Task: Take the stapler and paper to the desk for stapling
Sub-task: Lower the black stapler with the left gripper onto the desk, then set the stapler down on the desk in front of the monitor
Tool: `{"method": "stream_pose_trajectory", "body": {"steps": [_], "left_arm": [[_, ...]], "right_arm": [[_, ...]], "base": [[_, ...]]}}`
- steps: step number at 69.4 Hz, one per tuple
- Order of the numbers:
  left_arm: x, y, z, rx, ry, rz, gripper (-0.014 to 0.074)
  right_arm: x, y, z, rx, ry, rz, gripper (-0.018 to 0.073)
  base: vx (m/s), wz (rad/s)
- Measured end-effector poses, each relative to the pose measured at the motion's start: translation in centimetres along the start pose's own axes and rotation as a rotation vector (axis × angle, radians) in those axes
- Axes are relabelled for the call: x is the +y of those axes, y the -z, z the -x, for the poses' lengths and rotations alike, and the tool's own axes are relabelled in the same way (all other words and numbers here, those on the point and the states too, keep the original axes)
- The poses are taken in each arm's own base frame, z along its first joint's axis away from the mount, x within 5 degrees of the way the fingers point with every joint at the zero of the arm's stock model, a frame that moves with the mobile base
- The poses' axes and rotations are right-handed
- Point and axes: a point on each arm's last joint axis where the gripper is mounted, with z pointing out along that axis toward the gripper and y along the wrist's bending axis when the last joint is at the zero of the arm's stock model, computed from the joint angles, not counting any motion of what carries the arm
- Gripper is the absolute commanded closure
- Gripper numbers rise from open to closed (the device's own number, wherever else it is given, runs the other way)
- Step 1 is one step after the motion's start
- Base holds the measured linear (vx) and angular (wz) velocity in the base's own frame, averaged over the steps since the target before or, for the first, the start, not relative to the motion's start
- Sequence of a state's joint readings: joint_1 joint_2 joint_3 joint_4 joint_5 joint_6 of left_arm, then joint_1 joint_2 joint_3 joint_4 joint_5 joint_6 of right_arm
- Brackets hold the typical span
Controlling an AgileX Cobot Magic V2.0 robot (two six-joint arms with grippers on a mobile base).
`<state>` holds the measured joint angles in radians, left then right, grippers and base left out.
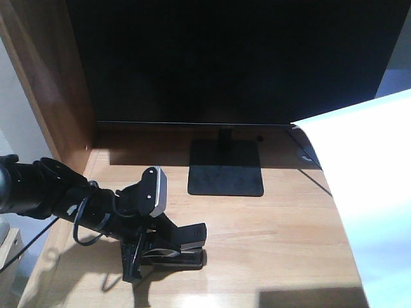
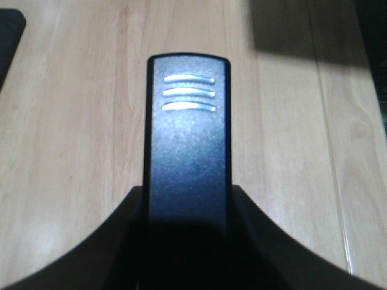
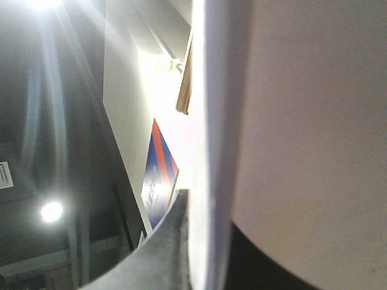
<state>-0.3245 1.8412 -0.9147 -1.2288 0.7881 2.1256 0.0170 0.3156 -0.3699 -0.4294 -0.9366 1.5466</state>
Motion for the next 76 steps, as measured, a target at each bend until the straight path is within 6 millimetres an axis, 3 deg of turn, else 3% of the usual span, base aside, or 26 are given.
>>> {"method": "stream_pose_trajectory", "body": {"steps": [26,40,54,76], "left_arm": [[0.1,-1.0,-1.0,0.020,0.032,-0.020,0.0589],[0.1,-1.2,-1.2,0.023,0.037,-0.024,0.0538],[0.1,-1.2,-1.3,0.031,0.028,-0.026,0.0419],[0.1,-1.2,-1.3,0.040,0.014,-0.031,0.0142]], "right_arm": [[0.0,0.0,0.0,0.000,0.000,0.000,0.0568],[0.0,0.0,0.0,0.000,0.000,0.000,0.0568],[0.0,0.0,0.0,0.000,0.000,0.000,0.0568],[0.0,0.0,0.0,0.000,0.000,0.000,0.0568]], "base": [[0.00,0.00],[0.00,0.00],[0.00,0.00],[0.00,0.00]]}}
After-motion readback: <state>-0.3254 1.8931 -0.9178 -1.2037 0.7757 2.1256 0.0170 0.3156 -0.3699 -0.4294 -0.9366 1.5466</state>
